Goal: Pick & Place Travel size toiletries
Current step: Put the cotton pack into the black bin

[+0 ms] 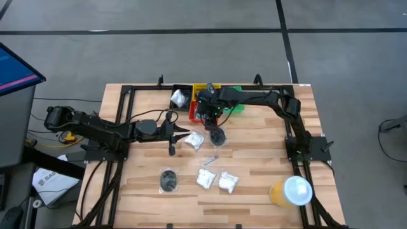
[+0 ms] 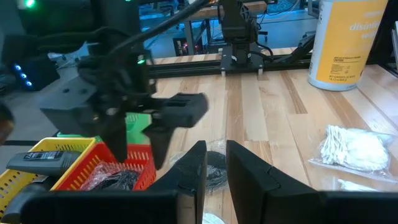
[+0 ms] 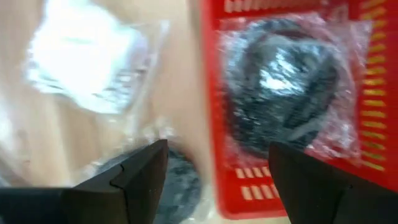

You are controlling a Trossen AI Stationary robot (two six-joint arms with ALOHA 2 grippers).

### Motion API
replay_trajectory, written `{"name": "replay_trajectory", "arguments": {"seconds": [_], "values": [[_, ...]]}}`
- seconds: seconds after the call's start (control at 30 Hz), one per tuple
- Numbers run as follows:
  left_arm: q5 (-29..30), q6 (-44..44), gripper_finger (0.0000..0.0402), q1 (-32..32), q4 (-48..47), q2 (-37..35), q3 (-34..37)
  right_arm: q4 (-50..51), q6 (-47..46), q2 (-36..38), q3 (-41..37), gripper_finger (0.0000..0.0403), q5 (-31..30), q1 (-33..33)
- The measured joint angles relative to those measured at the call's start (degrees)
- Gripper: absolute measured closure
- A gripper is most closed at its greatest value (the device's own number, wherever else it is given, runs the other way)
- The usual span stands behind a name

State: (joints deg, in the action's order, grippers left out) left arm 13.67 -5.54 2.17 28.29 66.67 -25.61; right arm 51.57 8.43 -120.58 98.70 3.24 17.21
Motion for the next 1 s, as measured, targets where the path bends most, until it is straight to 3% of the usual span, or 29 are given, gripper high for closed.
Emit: {"name": "replay_trajectory", "arguments": {"seconds": [0.43, 1.0], "values": [[0.00, 0.02, 0.0347, 0.02, -0.02, 0.00, 0.00, 3.26, -1.42, 0.62, 0.02, 0.0138, 5.81, -8.46], [0.00, 0.04, 0.0347, 0.01, -0.02, 0.00, 0.00, 5.01, -5.63, 0.57, 0.02, 0.0138, 5.90, -20.44]]}}
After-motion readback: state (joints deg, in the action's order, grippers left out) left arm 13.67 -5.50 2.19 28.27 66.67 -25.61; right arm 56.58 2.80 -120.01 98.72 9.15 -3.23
